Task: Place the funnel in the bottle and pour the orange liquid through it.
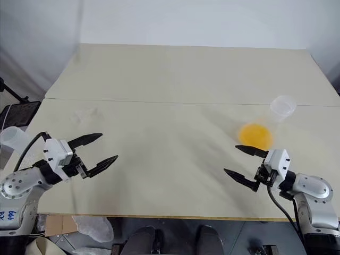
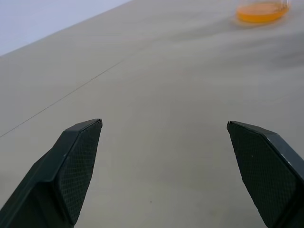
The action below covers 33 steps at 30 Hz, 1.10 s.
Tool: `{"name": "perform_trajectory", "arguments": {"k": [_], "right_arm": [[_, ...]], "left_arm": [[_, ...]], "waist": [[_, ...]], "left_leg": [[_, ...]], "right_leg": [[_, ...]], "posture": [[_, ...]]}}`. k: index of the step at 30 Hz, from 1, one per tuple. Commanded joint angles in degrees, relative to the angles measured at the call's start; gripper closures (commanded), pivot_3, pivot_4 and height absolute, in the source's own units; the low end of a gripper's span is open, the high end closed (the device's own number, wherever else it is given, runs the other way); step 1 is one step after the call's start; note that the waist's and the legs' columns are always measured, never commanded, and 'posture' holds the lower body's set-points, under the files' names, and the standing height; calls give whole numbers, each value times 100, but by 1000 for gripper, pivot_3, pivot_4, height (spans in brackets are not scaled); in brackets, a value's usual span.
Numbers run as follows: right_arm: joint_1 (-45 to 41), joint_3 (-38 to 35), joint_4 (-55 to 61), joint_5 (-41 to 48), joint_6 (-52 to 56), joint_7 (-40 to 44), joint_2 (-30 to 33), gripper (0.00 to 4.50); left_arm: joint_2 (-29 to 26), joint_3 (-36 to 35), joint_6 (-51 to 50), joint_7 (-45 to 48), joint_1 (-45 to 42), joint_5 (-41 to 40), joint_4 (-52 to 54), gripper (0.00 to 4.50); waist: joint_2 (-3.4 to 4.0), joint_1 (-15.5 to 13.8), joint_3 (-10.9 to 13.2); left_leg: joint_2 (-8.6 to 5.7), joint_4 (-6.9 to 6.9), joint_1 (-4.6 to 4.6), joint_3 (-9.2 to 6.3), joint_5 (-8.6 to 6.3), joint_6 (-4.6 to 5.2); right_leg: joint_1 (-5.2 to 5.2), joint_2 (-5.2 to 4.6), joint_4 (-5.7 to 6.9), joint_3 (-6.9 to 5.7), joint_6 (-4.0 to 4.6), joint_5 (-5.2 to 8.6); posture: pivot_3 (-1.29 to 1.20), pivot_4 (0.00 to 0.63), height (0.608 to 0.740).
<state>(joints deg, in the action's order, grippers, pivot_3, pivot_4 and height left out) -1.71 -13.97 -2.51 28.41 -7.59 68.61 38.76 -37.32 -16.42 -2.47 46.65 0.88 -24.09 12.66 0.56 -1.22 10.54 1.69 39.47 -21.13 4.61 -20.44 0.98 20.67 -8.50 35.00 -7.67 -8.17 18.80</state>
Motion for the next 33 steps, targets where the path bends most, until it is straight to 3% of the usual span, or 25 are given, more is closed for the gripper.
{"name": "perform_trajectory", "arguments": {"k": [1,4,8,15,23,27,31,33], "right_arm": [[-131,14,10,72,-33,99,3,0],[-279,185,143,159,163,115,-105,0],[-658,681,621,328,588,106,-362,0],[-1419,1484,1111,541,1248,212,-825,0],[-1898,1871,930,416,1167,497,-1084,0],[-1920,1848,777,354,1094,543,-1110,0],[-1930,1855,734,308,1051,533,-1145,0],[-1931,1849,736,290,1030,502,-1186,0]], "left_arm": [[112,-98,57,-209,-21,-18,225,13],[397,-489,104,-469,161,-311,286,13],[911,-1353,170,-935,1101,-562,572,13],[1959,-2376,703,-1563,2645,-563,750,13],[3022,-3053,1166,-2288,3277,-916,490,13],[3037,-2970,1040,-2592,3105,-1033,709,13],[2603,-2850,749,-2767,2829,-964,745,13],[2133,-2803,269,-3106,2364,-1122,974,13]], "waist": [[0,-1,0],[0,7,0],[-2,145,0],[-16,133,3],[-31,48,2],[-38,15,0],[-38,19,0],[-38,29,-1]], "left_leg": [[0,0,0,0,0,0],[1,1,0,1,0,0],[13,-3,1,1,-1,-2],[22,4,1,1,-5,5],[19,15,-6,-15,-23,17],[19,20,-7,-15,-26,19],[21,24,-6,-13,-25,19],[22,24,-6,-9,-26,19]], "right_leg": [[0,0,0,1,0,0],[0,-1,0,3,0,0],[6,1,3,7,0,0],[2,-9,0,11,0,0],[-3,-15,-5,10,0,0],[-4,-13,-2,9,0,0],[-4,-8,0,8,0,0],[-3,-9,1,10,0,0]], "posture": [[0,150,740],[0,150,740],[0,150,740],[0,150,740],[0,150,740],[0,150,740],[0,150,740],[0,150,740]]}}
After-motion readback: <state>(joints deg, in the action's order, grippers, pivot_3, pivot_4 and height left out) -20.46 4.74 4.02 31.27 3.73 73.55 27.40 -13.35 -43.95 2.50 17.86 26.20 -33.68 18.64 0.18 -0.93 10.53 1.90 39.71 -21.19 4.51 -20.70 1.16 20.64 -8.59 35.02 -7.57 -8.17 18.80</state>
